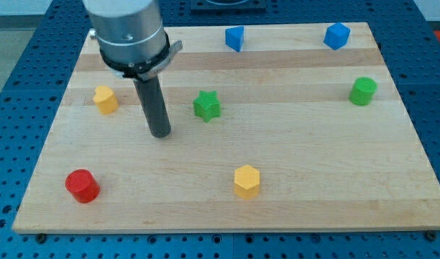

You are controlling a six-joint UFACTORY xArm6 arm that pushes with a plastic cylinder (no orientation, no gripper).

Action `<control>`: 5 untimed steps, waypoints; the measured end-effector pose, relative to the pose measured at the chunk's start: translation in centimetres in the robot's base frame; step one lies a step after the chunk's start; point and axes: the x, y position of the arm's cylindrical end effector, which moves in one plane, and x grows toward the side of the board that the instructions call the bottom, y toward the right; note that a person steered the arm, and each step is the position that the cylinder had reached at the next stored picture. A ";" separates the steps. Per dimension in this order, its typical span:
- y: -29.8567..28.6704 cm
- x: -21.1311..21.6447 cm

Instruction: Point your arm at green star

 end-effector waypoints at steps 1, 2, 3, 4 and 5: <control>0.2 -3.1; 2.2 -4.7; 5.8 -4.7; 9.3 -4.4; 11.9 -3.0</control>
